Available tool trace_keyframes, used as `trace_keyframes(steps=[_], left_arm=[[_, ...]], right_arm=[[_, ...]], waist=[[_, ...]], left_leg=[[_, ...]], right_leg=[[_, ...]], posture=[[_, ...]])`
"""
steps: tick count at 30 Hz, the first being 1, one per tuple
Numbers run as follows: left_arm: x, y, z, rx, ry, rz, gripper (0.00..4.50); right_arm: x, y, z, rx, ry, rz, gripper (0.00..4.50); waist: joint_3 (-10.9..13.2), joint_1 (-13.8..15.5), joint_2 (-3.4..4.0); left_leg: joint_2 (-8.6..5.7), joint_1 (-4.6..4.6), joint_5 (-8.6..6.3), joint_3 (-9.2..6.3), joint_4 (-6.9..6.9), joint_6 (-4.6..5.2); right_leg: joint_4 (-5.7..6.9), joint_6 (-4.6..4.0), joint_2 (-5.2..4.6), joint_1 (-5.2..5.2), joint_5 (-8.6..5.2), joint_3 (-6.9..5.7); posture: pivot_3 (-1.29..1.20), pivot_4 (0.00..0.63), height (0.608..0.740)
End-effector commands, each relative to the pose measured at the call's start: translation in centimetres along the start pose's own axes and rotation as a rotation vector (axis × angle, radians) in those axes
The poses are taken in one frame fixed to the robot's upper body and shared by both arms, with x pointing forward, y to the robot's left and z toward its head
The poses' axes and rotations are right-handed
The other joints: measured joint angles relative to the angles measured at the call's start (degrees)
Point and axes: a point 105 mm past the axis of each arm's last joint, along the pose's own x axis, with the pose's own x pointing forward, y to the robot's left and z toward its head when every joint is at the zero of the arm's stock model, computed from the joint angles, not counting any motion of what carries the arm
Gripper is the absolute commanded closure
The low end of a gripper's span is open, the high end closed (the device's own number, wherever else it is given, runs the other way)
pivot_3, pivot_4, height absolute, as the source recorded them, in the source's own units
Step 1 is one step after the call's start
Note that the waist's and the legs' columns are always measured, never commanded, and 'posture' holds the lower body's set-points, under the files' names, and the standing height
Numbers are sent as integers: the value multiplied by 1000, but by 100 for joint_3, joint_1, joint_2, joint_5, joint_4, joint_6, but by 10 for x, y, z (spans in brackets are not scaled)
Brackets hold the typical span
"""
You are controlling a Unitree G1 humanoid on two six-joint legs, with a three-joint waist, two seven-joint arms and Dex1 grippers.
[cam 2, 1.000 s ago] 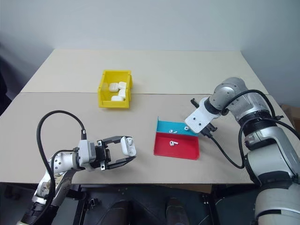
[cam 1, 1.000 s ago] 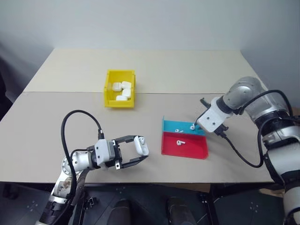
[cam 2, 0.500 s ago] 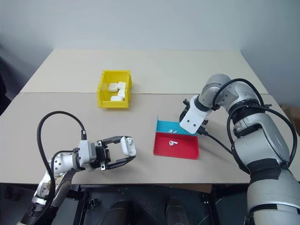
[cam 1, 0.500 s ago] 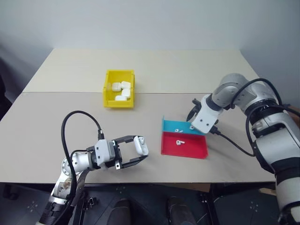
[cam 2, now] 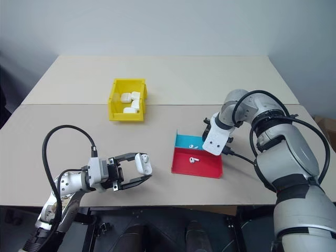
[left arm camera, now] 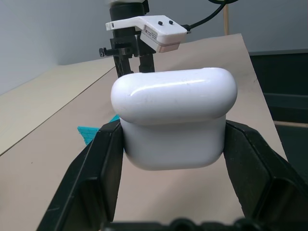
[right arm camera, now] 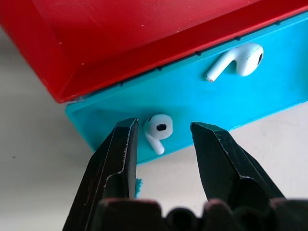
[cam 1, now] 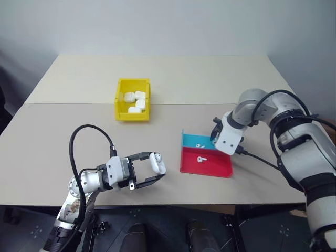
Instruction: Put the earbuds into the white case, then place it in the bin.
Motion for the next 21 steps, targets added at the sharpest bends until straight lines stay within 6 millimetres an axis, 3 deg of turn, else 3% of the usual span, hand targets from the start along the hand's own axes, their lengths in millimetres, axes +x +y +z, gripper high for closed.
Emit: trace_keyframes(steps=[1,21], left_arm=[[0,1,10,42,-28,5,1693],[2,1,11,44,-33,5,1693]], right_arm=[[-10,-9,-6,-29,42,-20,2351],[-5,-7,-9,-45,64,9,2351]], waist=[[1,1,2],[4,-1,7]], left_leg=[[0,0,0,0,0,0],[0,0,0,0,0,0]], right_leg=[[0,0,0,0,0,0],[1,0,0,-1,0,0]], posture=[[0,150,740],[0,150,740]])
